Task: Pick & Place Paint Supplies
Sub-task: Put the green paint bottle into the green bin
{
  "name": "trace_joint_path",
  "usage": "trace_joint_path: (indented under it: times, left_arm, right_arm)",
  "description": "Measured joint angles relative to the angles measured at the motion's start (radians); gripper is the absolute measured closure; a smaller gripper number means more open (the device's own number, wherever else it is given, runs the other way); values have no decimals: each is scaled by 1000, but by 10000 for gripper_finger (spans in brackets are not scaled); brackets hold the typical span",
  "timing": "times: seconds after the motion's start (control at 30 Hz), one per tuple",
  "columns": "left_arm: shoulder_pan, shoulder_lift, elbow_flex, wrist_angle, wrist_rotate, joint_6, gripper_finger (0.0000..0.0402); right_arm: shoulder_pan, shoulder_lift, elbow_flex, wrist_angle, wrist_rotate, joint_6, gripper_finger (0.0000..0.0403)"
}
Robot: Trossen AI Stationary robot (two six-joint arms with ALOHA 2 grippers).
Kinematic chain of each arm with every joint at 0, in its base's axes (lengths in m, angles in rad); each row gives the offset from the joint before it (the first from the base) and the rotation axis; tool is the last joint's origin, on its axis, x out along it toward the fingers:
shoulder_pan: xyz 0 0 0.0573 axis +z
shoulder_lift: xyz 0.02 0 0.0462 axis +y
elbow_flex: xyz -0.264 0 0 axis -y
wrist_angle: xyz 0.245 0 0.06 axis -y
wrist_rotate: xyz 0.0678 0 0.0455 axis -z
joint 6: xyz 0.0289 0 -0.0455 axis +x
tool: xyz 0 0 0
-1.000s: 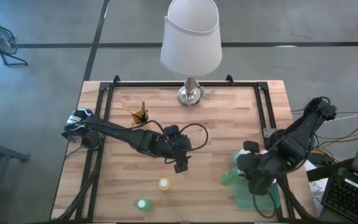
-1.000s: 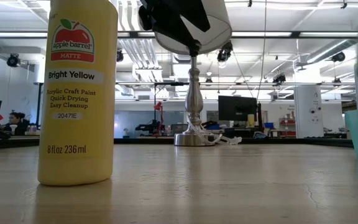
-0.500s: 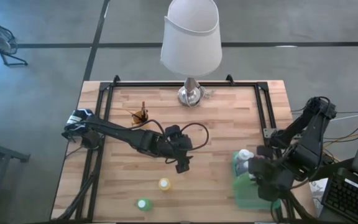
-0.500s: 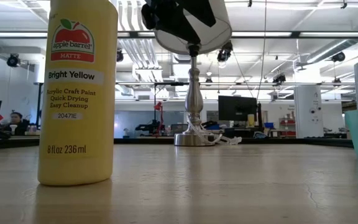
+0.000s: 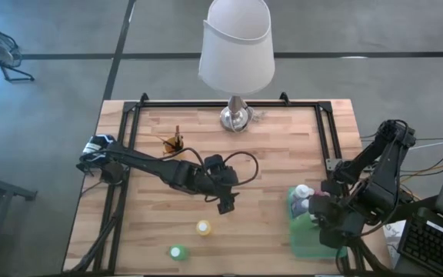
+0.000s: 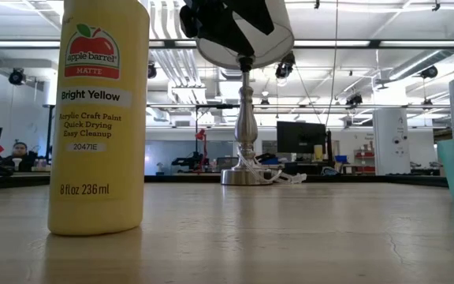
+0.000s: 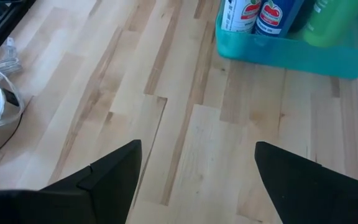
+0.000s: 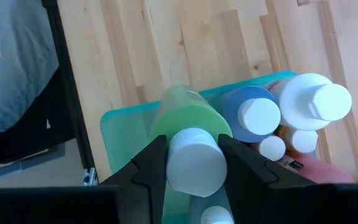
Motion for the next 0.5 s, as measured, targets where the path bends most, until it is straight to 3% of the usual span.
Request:
trace_joint_path:
  times: [0.5]
  left_arm:
    - [2,0,0,0,0,1,85]
  right_arm:
    - [44,0,-27,-33,6,84,287]
